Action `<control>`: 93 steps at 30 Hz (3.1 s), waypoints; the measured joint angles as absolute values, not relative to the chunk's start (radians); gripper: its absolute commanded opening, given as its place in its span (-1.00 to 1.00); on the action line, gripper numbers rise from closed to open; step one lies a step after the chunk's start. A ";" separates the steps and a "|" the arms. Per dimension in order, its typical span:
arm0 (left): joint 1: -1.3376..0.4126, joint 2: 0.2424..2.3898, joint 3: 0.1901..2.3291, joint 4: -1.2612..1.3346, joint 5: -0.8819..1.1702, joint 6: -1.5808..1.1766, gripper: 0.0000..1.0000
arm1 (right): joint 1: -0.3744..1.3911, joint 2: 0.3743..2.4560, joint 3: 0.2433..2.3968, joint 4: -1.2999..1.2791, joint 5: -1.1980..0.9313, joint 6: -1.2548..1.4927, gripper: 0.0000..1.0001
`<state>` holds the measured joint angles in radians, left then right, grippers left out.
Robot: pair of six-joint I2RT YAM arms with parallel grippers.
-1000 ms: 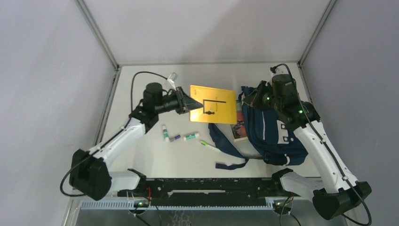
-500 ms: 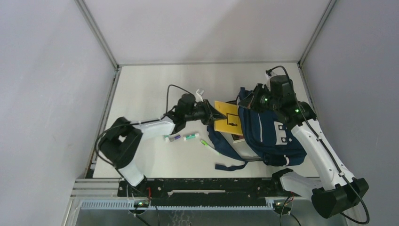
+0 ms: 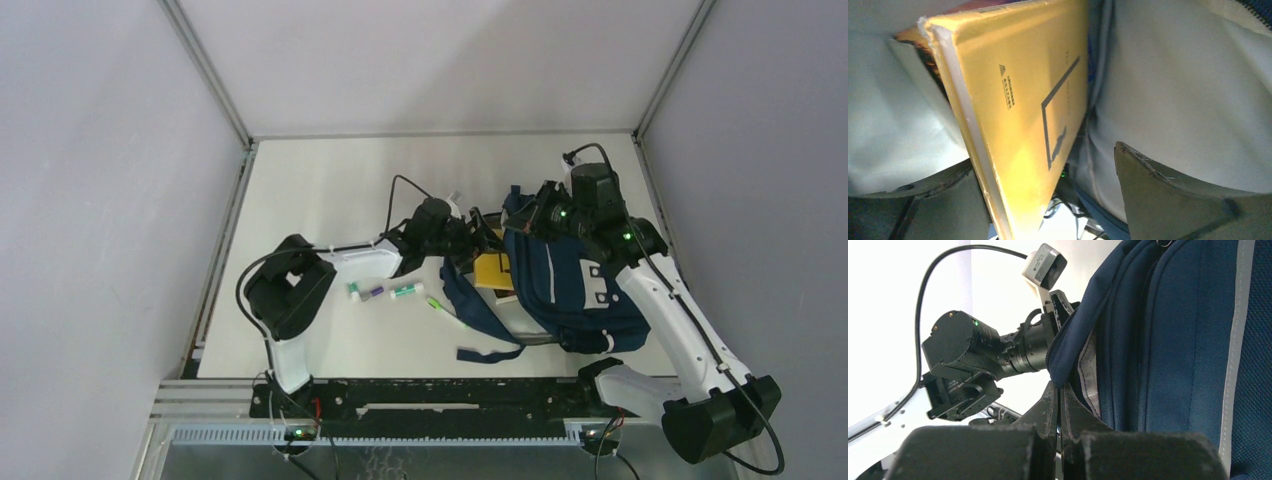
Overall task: Pack the student bag
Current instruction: Place the book in the student bag.
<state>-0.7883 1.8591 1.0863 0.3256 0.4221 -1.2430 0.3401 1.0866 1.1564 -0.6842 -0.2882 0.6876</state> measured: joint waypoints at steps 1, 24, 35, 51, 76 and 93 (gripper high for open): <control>-0.788 1.859 1.103 0.276 0.417 -1.213 0.74 | 0.340 1.087 1.151 -0.681 -0.289 0.689 -1.00; -0.796 1.811 1.282 -0.243 0.292 -0.907 0.63 | 0.340 1.087 1.119 -0.654 -0.299 0.702 -1.00; -0.796 1.815 1.282 -0.280 0.239 -0.881 0.62 | 0.340 1.087 1.119 -0.655 -0.299 0.702 -1.00; -0.801 1.882 1.293 -0.215 0.310 -0.883 0.54 | 0.341 1.096 1.119 -0.655 -0.300 0.702 -1.00; -0.570 1.424 1.021 -0.326 0.439 -0.689 0.64 | 0.513 1.219 1.119 -0.648 -0.112 0.675 -0.57; -0.457 1.179 0.832 -0.371 0.260 -0.669 0.66 | 0.595 1.461 1.167 -0.653 -0.023 0.615 0.11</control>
<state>-0.4568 1.1786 0.8318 -0.3706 0.2596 -0.6685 0.5953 1.4612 1.1671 -0.6525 -0.0235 0.6147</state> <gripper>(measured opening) 0.831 0.558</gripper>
